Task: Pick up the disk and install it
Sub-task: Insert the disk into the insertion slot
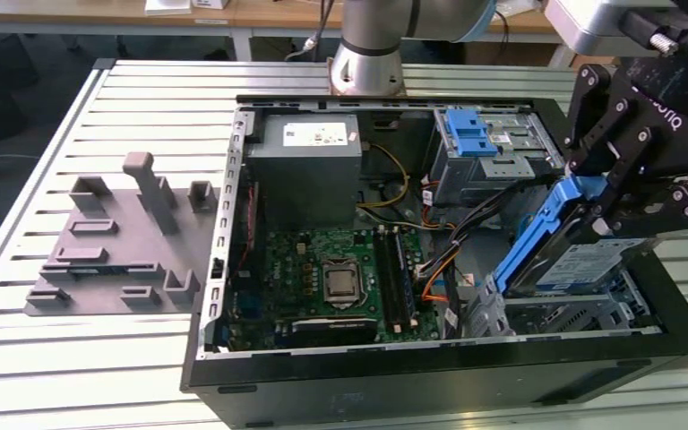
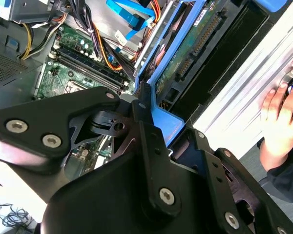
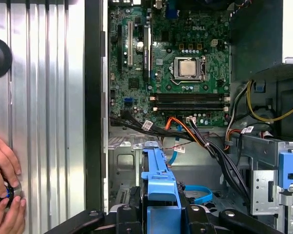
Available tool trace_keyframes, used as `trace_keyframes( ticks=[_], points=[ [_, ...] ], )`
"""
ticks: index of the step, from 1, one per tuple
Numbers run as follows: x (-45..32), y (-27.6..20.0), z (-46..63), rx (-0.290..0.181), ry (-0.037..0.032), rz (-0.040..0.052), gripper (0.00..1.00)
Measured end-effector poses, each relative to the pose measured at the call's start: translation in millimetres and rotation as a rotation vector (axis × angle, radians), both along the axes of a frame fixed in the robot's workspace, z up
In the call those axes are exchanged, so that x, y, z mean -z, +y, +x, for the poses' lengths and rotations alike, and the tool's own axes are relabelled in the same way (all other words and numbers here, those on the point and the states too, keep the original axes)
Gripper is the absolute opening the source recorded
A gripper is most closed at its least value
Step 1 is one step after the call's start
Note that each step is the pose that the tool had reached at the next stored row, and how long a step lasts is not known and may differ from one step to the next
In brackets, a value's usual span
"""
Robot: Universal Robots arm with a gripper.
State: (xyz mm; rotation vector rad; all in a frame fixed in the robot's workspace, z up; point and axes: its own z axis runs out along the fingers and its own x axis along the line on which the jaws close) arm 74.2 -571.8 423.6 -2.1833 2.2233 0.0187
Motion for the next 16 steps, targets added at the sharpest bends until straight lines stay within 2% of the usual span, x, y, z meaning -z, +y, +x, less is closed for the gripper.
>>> trace_keyframes(
  ticks=[6,16],
  points=[
    [9.9,0.0,0.0,0.000,0.0000,0.0000,0.36],
    [20.2,0.0,0.1,0.000,0.0000,0.0001,0.36]
  ],
)
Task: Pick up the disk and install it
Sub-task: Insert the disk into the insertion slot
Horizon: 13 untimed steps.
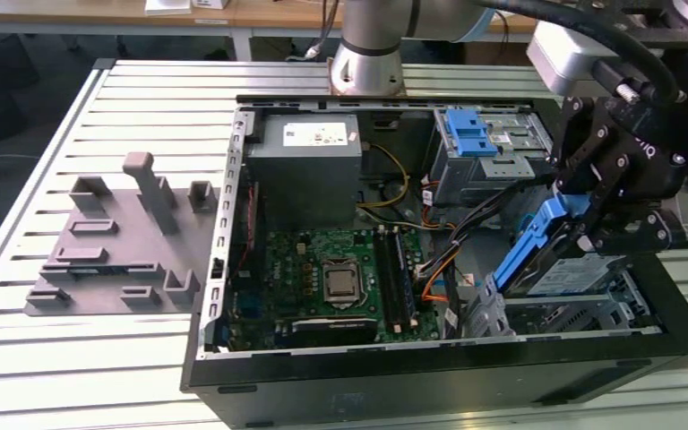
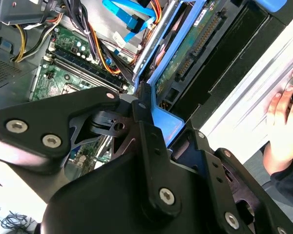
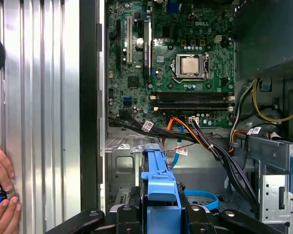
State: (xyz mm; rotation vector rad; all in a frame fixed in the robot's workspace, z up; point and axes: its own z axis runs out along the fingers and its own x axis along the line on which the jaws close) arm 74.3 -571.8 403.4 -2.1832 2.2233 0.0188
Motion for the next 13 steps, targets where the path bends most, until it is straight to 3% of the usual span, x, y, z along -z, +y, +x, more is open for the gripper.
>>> trace_keyframes(
  ticks=[13],
  points=[
    [14.8,0.0,0.1,0.000,0.0000,0.0000,0.36]
  ],
)
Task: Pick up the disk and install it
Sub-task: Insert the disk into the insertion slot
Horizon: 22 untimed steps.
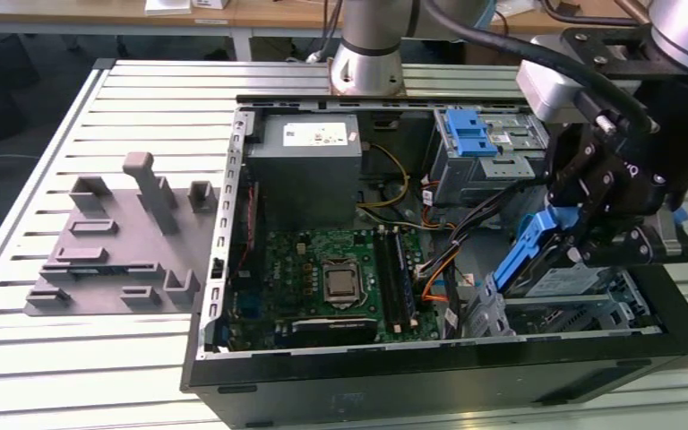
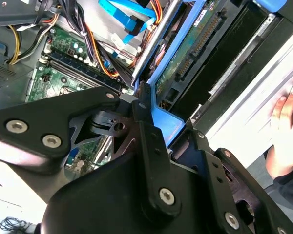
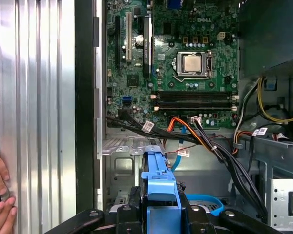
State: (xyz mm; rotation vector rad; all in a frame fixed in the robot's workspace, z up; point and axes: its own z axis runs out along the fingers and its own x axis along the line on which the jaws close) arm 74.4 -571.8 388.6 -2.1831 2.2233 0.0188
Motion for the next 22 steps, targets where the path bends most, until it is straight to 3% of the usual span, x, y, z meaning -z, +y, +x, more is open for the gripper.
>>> trace_keyframes(
  ticks=[11,16,21,22],
  points=[
    [10.0,0.0,0.1,0.000,-0.0001,0.0000,0.36],
    [12.0,0.0,0.1,0.000,0.0000,-0.0001,0.44],
    [13.9,0.0,0.1,0.000,0.0000,0.0001,0.31],
    [14.3,0.0,0.1,0.000,0.0000,0.0000,0.24]
  ],
)
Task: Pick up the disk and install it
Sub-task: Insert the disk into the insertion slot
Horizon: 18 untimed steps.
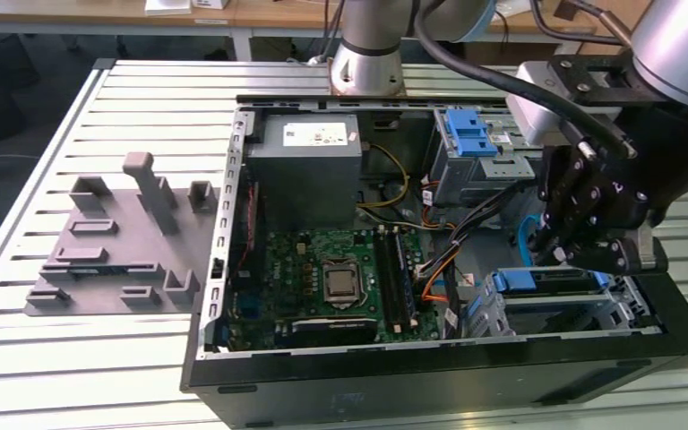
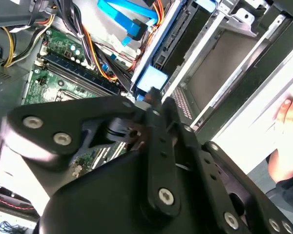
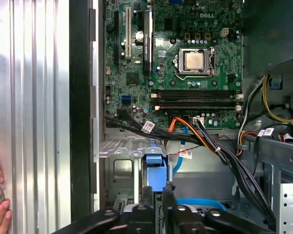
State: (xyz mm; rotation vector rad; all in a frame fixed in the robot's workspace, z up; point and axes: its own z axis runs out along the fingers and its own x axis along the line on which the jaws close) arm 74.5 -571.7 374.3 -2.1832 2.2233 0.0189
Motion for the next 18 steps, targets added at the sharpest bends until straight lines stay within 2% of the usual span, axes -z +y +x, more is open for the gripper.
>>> trace_keyframes(
  ticks=[2,4,18],
  points=[
    [0.9,0.0,0.0,0.000,0.0000,0.0000,0.13],
    [2.1,0.0,0.1,0.000,-0.0001,0.0000,0.11],
    [9.6,0.0,0.1,0.000,0.0000,-0.0001,0.11]
  ],
)
